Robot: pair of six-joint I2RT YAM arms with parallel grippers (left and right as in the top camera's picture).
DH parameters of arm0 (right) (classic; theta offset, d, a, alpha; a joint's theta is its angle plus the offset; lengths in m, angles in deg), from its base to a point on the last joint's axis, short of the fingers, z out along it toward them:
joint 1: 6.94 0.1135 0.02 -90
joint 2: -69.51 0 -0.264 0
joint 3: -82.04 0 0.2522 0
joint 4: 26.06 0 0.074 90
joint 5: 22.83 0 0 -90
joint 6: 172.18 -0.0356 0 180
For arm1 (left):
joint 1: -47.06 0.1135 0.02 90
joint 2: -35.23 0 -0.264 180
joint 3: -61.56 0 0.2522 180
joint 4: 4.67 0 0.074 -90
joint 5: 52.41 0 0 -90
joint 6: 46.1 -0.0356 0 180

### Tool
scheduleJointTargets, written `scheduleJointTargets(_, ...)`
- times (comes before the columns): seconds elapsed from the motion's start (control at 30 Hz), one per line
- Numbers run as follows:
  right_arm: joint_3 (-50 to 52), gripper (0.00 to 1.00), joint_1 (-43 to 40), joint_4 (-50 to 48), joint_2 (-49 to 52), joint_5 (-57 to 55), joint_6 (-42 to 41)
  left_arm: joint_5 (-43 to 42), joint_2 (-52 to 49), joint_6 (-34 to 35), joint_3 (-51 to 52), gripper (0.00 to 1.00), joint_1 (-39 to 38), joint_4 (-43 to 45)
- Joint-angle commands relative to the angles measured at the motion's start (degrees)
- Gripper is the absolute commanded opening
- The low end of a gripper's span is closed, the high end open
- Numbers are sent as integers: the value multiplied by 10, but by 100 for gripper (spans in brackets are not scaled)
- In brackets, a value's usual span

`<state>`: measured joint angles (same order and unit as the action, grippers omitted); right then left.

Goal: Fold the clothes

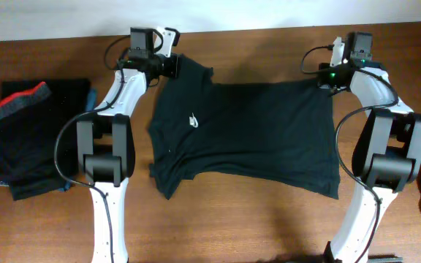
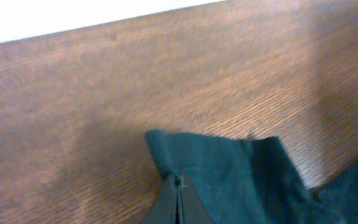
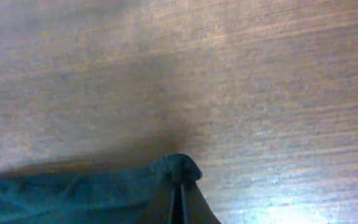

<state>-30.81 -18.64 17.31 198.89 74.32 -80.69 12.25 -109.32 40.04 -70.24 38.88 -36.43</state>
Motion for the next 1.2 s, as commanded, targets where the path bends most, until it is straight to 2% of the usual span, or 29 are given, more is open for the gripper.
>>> scheduleJointTargets(0.0, -9, 4, -3, 13, -14, -1, -4, -12, 28, -1, -12, 0, 1, -17)
scheduleJointTargets(0.23, -16, 4, -3, 49, -32, 0, -5, -19, 78, -1, -12, 0, 4, -56)
scheduleJointTargets(0.53, -97, 4, -3, 206, -69, -1, -5, -19, 175, -1, -12, 1, 31, -147)
scheduleJointTargets(0.9, -115, 4, -3, 309, -69, -1, -4, -19, 186, -1, -12, 0, 35, -271)
scheduleJointTargets(1.03, -115, 4, -4, 355, -69, -1, -4, -58, 198, -1, -12, 0, 36, -324)
scheduleJointTargets(1.17, -115, 4, -7, 397, -69, -3, -4, -59, 214, -1, -12, 1, 49, -390)
